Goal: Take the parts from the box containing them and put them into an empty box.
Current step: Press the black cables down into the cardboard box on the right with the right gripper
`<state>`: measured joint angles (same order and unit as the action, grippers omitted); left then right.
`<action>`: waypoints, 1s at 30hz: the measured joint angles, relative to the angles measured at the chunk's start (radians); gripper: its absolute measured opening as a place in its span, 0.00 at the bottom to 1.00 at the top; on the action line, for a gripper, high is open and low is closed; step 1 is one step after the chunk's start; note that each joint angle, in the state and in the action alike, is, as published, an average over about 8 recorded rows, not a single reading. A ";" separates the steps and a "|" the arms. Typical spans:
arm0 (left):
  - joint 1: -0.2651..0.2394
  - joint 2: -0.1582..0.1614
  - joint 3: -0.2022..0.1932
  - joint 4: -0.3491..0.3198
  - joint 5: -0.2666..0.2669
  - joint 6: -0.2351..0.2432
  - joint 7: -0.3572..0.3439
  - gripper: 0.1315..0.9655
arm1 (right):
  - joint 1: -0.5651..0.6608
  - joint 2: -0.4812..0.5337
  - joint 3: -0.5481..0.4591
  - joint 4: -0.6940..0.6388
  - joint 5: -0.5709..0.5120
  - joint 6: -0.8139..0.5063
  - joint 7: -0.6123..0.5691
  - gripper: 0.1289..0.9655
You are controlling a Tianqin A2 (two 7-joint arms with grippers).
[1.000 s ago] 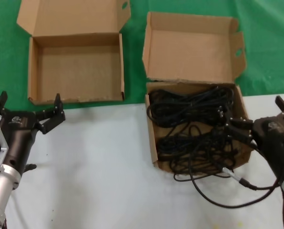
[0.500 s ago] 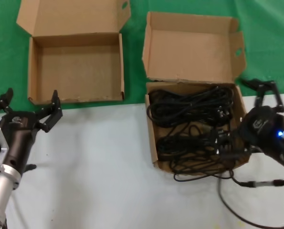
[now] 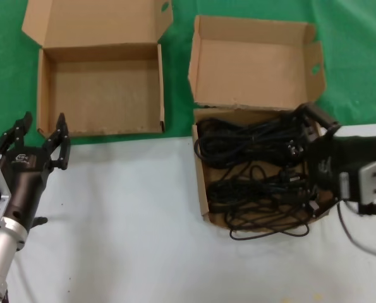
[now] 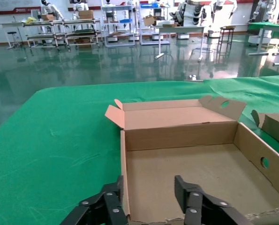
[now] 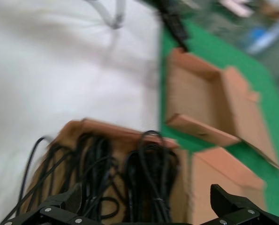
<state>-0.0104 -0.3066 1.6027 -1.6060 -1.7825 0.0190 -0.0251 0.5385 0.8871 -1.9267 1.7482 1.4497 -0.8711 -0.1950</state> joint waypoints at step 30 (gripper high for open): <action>0.000 0.000 0.000 0.000 0.000 0.000 0.000 0.03 | 0.368 -0.288 -0.252 -0.324 -0.292 -0.141 -0.174 0.68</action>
<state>-0.0104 -0.3066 1.6027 -1.6060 -1.7823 0.0190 -0.0252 0.9067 0.5989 -2.1782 1.4238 1.1579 -1.0121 -0.3693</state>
